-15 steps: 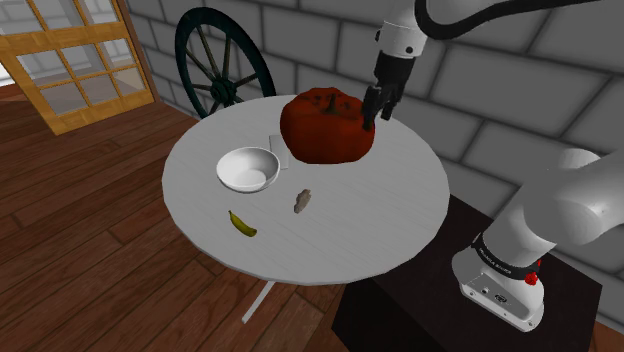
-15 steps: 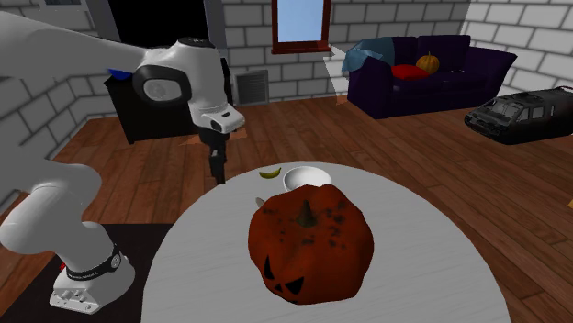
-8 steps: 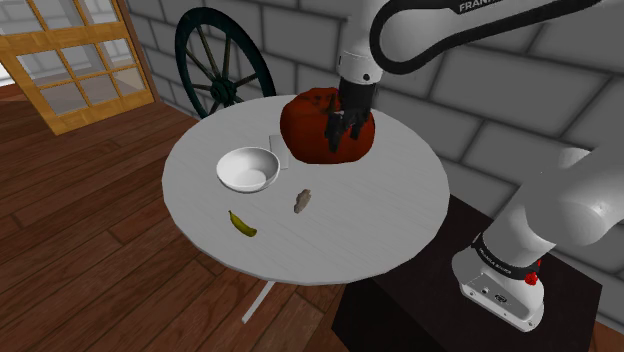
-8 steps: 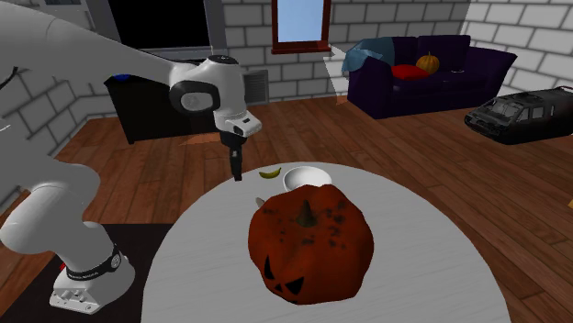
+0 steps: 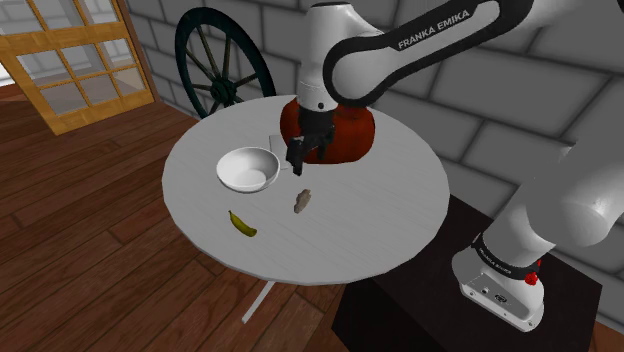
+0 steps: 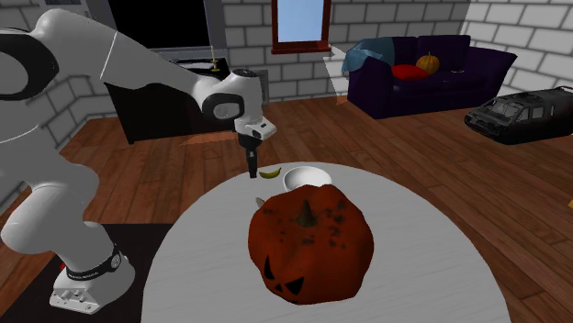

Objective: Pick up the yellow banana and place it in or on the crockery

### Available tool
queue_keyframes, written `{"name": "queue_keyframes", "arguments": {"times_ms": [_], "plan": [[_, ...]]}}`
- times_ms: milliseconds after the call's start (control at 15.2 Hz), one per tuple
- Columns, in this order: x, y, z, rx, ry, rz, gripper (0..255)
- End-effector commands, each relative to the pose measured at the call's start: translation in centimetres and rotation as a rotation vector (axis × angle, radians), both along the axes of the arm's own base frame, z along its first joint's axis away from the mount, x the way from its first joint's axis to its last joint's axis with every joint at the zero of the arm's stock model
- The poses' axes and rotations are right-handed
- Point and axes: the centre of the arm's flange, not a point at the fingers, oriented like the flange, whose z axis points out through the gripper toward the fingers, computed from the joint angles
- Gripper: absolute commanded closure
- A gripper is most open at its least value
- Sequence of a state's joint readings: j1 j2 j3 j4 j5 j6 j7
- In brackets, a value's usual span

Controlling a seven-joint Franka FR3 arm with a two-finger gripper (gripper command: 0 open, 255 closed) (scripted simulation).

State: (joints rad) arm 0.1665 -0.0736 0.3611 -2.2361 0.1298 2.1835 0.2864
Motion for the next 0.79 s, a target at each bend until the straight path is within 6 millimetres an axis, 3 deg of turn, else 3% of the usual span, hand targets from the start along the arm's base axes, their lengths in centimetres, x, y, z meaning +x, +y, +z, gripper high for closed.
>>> {"name": "queue_keyframes", "arguments": {"times_ms": [0,726], "plan": [[0.7,2.4,-1.7,0.003,0.003,0.004,0],[4.9,14.1,-9.1,0.012,0.022,0.031,0]]}}
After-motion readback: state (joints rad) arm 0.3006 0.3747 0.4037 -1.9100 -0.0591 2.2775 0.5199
